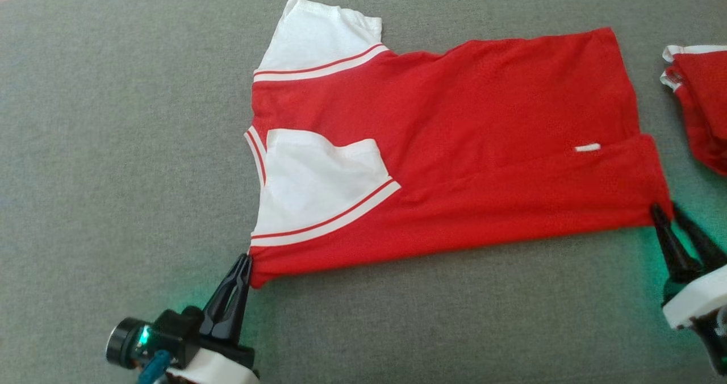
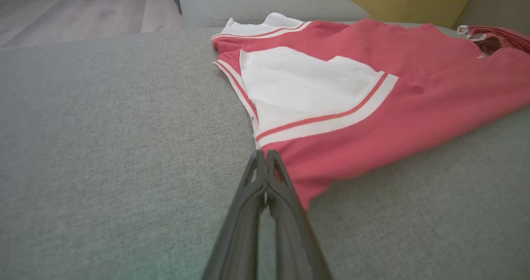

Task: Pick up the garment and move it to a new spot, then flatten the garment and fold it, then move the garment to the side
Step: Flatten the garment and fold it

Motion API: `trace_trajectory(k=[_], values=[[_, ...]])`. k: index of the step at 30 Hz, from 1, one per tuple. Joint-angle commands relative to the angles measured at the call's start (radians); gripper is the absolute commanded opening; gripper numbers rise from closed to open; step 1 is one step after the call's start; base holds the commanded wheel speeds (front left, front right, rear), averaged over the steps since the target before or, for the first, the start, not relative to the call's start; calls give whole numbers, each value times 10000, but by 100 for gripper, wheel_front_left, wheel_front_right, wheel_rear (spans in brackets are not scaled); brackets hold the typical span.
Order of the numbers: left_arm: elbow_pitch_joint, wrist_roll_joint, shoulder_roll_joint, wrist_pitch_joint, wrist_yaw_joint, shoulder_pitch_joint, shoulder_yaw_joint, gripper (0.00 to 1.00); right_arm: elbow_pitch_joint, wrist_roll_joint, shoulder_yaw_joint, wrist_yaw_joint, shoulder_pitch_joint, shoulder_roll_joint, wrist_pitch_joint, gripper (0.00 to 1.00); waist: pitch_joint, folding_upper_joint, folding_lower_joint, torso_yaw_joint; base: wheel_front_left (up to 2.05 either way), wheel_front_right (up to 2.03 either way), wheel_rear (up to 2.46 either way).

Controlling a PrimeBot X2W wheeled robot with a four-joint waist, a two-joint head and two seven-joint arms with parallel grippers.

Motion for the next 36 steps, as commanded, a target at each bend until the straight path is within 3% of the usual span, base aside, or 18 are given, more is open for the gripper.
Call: trace_trajectory(k=[1, 2, 8, 12, 22, 25, 30, 36], values=[[-296, -111, 312, 37, 69, -134, 386, 28, -135, -89, -159, -7, 158, -446, -45, 100, -12, -1, 1, -13, 0, 0, 0], [-298, -114, 338, 61, 61, -164, 388, 100, -144, -195, -224, -7, 152, -389, -53, 100, -26, -1, 1, -22, 0, 0, 0], [-432, 103, 384, 189, 52, -808, 346, 100, -466, -792, -727, -7, 206, 59, -116, 100, -160, -1, 1, -25, 0, 0, 0], [-586, 278, 470, 552, -278, -2239, 396, 100, -909, -1506, -1265, -7, 159, 587, -147, 100, -47, -1, 1, -97, 0, 0, 0], [833, -435, 854, 3692, -2311, -7765, 126, 100, -1891, -2394, -1299, -7, -542, 1198, -110, 100, 1442, -1, 1, -696, 0, 0, 0], [1470, -1156, 981, 4865, -2439, -9333, -356, 100, -2075, -2526, -1168, -7, -850, 1318, -69, 100, 1918, -1, 1, -1016, 0, 0, 0], [2119, -2560, 1657, 6359, -2452, -11384, -1793, 100, -2242, -2552, -907, -7, -1299, 1443, -37, 100, 2641, -1, 1, -1601, 0, 0, 0], [3069, -3052, 2340, 7146, -2454, -12767, -2807, 100, -2265, -2568, -708, -7, -1577, 1630, -70, 100, 3206, -1, 1, -2095, 0, 0, 0]])
